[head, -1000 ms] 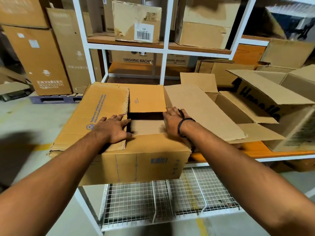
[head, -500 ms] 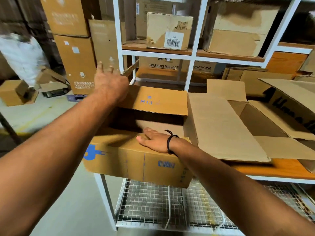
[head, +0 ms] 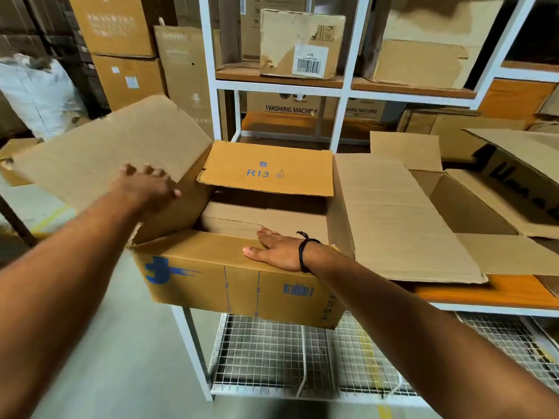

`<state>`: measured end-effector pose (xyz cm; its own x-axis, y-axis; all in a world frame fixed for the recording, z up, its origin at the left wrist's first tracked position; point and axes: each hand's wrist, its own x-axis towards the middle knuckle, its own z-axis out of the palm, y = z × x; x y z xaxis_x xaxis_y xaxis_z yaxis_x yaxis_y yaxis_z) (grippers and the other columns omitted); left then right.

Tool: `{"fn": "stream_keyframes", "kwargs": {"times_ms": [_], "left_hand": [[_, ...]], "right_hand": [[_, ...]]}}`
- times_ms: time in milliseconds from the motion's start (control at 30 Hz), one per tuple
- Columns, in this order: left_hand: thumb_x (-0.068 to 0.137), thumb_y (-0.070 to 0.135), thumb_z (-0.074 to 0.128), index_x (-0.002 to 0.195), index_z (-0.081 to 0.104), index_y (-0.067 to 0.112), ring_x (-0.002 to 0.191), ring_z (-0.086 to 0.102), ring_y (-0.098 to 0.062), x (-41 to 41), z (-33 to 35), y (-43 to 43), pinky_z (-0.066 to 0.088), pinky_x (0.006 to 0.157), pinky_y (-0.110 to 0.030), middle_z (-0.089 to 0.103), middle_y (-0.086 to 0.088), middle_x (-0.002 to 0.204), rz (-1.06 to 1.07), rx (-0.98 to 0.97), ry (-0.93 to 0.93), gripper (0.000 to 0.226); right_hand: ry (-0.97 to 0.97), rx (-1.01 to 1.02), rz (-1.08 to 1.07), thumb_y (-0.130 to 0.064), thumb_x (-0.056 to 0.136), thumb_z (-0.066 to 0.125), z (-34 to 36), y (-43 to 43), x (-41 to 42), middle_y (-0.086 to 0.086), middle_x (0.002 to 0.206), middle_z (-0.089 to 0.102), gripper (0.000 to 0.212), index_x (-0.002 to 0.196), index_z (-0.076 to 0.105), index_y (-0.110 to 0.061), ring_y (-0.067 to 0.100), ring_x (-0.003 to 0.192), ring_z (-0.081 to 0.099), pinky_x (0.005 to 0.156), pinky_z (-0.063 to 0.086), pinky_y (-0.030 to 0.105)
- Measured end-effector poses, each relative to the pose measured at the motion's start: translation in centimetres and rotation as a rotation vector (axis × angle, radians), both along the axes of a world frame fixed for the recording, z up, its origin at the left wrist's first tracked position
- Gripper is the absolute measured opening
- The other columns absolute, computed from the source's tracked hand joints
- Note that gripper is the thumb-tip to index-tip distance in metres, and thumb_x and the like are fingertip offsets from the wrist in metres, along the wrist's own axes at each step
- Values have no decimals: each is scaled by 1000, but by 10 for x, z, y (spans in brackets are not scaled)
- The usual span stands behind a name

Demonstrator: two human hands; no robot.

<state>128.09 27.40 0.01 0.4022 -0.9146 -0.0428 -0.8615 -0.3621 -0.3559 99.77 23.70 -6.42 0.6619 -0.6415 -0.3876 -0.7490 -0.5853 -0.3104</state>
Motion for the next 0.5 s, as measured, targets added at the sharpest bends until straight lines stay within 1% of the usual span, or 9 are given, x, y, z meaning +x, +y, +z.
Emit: {"fn": "stream_keyframes", "kwargs": {"times_ms": [33, 100, 167, 200, 267, 333, 367, 433, 500], "left_hand": [[97, 53, 25, 147, 29, 23, 145, 14, -24, 3, -12, 2, 13, 116, -49, 19, -1, 158, -8, 1, 35, 58], [97, 52, 26, 150, 17, 16, 146, 11, -24, 6, -29, 4, 13, 116, -47, 11, -3, 160, 12, -26, 151, 65], [98, 47, 32, 152, 8, 12, 146, 13, -27, 6, -39, 5, 14, 116, -44, 5, -6, 161, 40, -67, 266, 69], [97, 41, 39, 151, 5, 10, 146, 14, -28, 7, -43, 4, 16, 116, -43, 4, -8, 161, 46, -88, 332, 71], [92, 23, 51, 151, 2, 7, 145, 17, -31, 9, -50, 2, 18, 117, -40, 3, -12, 160, 56, -120, 467, 79], [85, 10, 57, 151, 3, 7, 143, 22, -32, 10, -52, 1, 20, 117, -39, 10, -14, 159, 82, -151, 561, 85], [83, 7, 58, 151, 7, 9, 140, 28, -34, 8, -50, 2, 23, 116, -40, 18, -17, 156, 98, -170, 601, 85], [82, 5, 57, 149, 16, 12, 129, 41, -38, 1, -44, 6, 32, 110, -44, 36, -22, 146, 109, -211, 663, 78], [84, 6, 58, 149, 17, 14, 126, 43, -40, -4, -43, 8, 34, 106, -43, 42, -25, 141, 107, -222, 690, 77]], "right_hand": [[3, 0, 1, -75, 87, 20, -1, -1, 1, -4, 161, -6, 89, 154, 2, -20, 14, 148, -3, 120, 3, 40], [6, -1, -1, -76, 86, 20, -2, -4, 1, -5, 161, -7, 90, 154, 2, -20, 14, 148, -3, 120, 4, 41], [8, 1, 6, -77, 86, 21, -4, -7, 1, -6, 161, -7, 91, 154, 1, -21, 13, 148, -4, 120, 4, 42], [9, 3, 11, -77, 86, 21, -4, -7, 2, -6, 161, -8, 91, 154, 1, -20, 13, 148, -4, 120, 4, 41], [11, 4, 22, -76, 87, 21, -4, -6, 1, -6, 160, -8, 90, 154, 0, -19, 14, 148, -4, 120, 3, 41], [17, 5, 29, -75, 87, 21, -2, -6, 2, -5, 160, -9, 89, 154, -1, -19, 14, 148, -5, 120, 3, 40], [24, 10, 31, -75, 87, 21, -2, -6, 3, -5, 160, -9, 89, 154, -1, -19, 14, 148, -5, 120, 3, 41], [36, 17, 35, -76, 87, 20, -3, -5, 3, -5, 160, -10, 90, 154, -2, -20, 14, 148, -6, 120, 3, 41], [43, 19, 41, -76, 87, 19, -3, -5, 3, -5, 160, -10, 89, 153, -2, -21, 15, 148, -6, 120, 2, 42]]}}
